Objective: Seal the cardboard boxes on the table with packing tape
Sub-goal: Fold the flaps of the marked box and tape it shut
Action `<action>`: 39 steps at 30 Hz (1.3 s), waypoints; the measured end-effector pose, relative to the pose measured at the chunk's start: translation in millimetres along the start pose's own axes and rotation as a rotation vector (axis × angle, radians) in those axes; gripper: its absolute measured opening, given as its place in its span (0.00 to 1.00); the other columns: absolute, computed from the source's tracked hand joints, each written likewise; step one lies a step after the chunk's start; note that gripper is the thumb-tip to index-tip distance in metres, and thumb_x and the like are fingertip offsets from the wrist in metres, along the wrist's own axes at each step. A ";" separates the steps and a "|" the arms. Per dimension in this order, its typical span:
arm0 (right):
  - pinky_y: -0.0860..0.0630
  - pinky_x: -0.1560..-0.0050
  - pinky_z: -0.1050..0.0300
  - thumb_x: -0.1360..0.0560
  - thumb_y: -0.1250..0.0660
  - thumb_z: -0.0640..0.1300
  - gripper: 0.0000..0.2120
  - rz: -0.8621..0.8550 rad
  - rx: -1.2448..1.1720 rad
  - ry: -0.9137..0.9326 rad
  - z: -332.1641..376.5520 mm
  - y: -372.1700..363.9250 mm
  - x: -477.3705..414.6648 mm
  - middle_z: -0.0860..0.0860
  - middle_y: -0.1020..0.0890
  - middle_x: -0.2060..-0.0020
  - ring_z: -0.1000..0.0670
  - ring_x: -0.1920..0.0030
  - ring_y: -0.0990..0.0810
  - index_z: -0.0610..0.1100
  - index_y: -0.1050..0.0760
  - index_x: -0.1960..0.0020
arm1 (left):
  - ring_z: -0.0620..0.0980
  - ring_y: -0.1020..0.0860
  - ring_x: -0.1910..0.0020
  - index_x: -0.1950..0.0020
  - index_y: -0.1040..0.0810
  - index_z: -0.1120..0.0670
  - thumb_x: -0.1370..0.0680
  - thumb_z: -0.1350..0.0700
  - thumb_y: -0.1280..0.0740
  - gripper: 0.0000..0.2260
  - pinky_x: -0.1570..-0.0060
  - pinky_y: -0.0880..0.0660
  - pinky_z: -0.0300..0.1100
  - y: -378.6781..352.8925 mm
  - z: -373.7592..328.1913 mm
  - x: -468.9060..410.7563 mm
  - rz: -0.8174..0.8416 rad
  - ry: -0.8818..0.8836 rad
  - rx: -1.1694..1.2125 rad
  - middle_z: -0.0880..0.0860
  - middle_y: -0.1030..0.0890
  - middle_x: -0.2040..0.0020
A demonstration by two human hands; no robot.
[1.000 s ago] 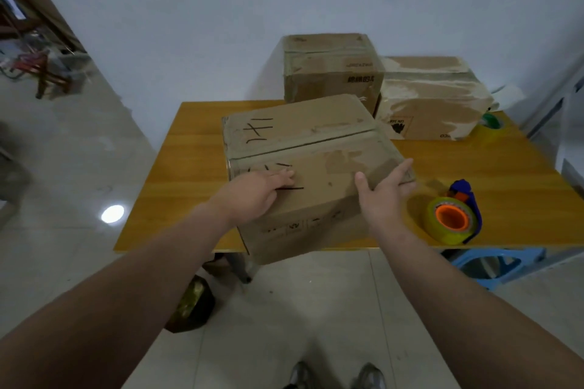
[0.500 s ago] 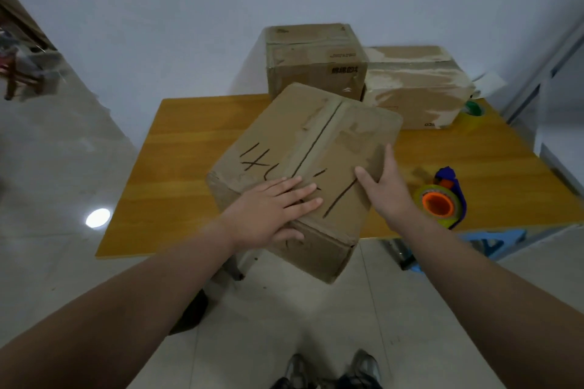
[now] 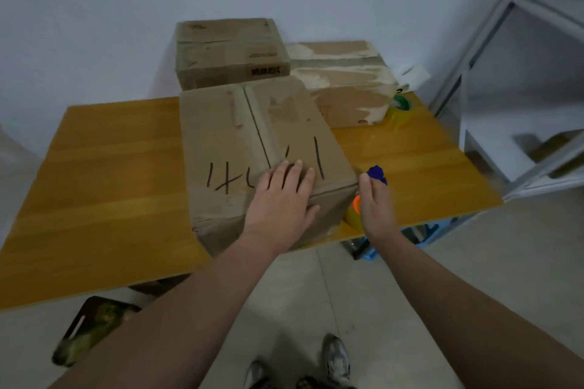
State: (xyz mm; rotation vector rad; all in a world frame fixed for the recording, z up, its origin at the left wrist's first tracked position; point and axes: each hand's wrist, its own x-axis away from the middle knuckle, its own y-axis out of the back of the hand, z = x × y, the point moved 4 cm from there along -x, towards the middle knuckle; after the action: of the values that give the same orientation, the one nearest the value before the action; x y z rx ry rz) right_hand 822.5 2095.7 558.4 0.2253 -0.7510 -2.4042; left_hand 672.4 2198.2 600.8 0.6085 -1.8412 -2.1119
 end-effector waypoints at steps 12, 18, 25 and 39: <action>0.29 0.40 0.44 0.25 0.30 0.44 0.35 0.327 0.337 -0.339 -107.0 21.6 -90.7 0.38 0.34 0.32 0.37 0.35 0.31 0.37 0.45 0.27 | 0.55 0.31 0.33 0.29 0.31 0.55 0.26 0.39 0.40 0.30 0.35 0.34 0.51 -4.0 3.7 -29.9 -0.008 0.078 -0.019 0.55 0.28 0.32; 0.32 0.68 0.52 0.27 0.31 0.36 0.20 0.326 0.377 -0.396 -125.1 7.3 -95.0 0.41 0.25 0.56 0.43 0.63 0.26 0.37 0.38 0.41 | 0.55 0.34 0.30 0.33 0.27 0.56 0.26 0.49 0.34 0.23 0.30 0.42 0.51 -0.6 -17.1 -20.5 -0.127 0.178 0.085 0.56 0.28 0.32; 0.28 0.62 0.52 0.30 0.28 0.34 0.23 0.223 0.181 -0.357 -126.3 17.2 -80.1 0.41 0.26 0.52 0.42 0.59 0.25 0.38 0.38 0.43 | 0.52 0.34 0.30 0.32 0.27 0.53 0.22 0.54 0.36 0.18 0.31 0.42 0.49 11.2 -29.5 -9.5 -0.114 0.269 0.281 0.52 0.28 0.32; 0.31 0.49 0.63 0.31 0.30 0.35 0.33 -0.078 -0.096 0.379 -6.0 62.6 18.6 0.57 0.27 0.43 0.56 0.42 0.29 0.56 0.34 0.30 | 0.44 0.18 0.60 0.49 0.24 0.48 0.35 0.25 0.53 0.34 0.60 0.22 0.41 66.9 -51.1 4.6 0.183 0.581 1.417 0.47 0.17 0.56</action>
State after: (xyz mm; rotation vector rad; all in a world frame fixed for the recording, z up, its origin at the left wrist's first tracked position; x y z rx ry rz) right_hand 840.7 2040.7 589.1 0.6585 -0.4593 -2.3615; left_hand 688.4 2141.3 661.0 1.0597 -2.5416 -0.1382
